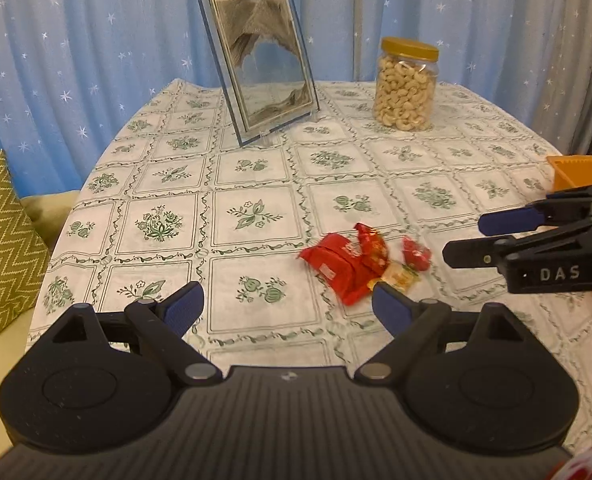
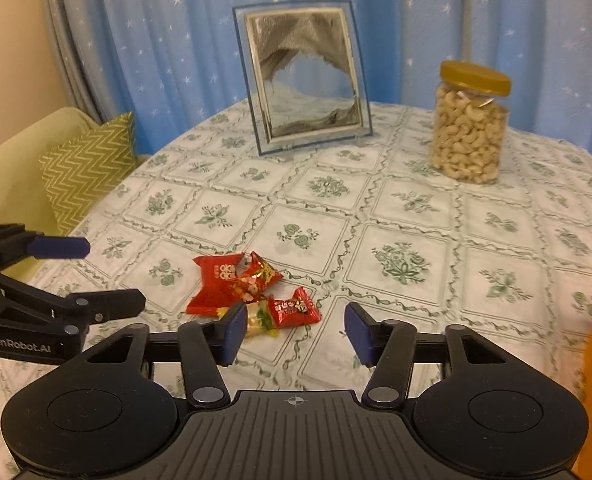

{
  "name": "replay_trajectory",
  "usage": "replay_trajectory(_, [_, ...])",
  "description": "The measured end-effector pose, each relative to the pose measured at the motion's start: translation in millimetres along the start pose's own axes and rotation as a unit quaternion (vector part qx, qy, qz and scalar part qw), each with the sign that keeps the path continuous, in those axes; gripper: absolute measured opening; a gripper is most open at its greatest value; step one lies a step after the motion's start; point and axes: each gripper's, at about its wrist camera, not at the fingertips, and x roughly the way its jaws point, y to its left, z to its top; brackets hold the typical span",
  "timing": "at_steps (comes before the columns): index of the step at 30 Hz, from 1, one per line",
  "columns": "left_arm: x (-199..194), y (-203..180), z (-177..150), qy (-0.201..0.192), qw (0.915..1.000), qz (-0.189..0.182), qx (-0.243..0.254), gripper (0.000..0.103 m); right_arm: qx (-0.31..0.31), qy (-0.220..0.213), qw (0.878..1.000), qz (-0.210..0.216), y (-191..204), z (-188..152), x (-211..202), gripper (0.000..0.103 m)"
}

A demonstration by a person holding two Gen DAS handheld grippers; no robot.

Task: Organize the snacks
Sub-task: 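Grasp the small red candy with the right tool while the left tool reaches the red packet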

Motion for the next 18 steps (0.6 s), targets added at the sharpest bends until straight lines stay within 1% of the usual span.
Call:
replay_trajectory(4, [10.7, 8.3, 2.1, 0.007, 0.9997, -0.014, -0.017, 0.090, -0.013, 0.010, 1.000, 0.008, -2.0, 0.7, 20.3, 0.053])
replay_trajectory(6, [14.4, 10.3, 2.4, 0.009, 0.9997, -0.015, -0.019, 0.090, -0.009, 0.014, 1.000, 0.008, -5.2, 1.5, 28.7, 0.051])
replay_trajectory(8, [18.1, 11.5, 2.1, 0.012, 0.9997, -0.013, -0.017, 0.090, -0.005, 0.019, 1.000, 0.010, -7.6, 2.2, 37.0, 0.046])
replay_trajectory(12, [24.1, 13.4, 1.4, 0.016, 0.9996, -0.016, -0.018, 0.090, 0.001, 0.025, 1.000, 0.011, -12.6, 3.3, 49.0, 0.041])
replay_trajectory(14, [25.7, 14.1, 0.9, 0.017, 0.9995, -0.016, -0.019, 0.090, 0.001, 0.029, 0.999, 0.014, -12.9, 2.8, 53.2, 0.036])
replay_trajectory(16, [26.7, 14.2, 1.1, 0.018, 0.9995, -0.016, -0.020, 0.090, -0.005, 0.027, 1.000, 0.010, -11.3, 2.6, 54.2, 0.035])
replay_trajectory(18, [27.3, 13.1, 1.5, 0.017, 0.9995, -0.017, -0.021, 0.090, -0.001, 0.028, 1.000, 0.008, -11.9, 2.5, 54.0, 0.032])
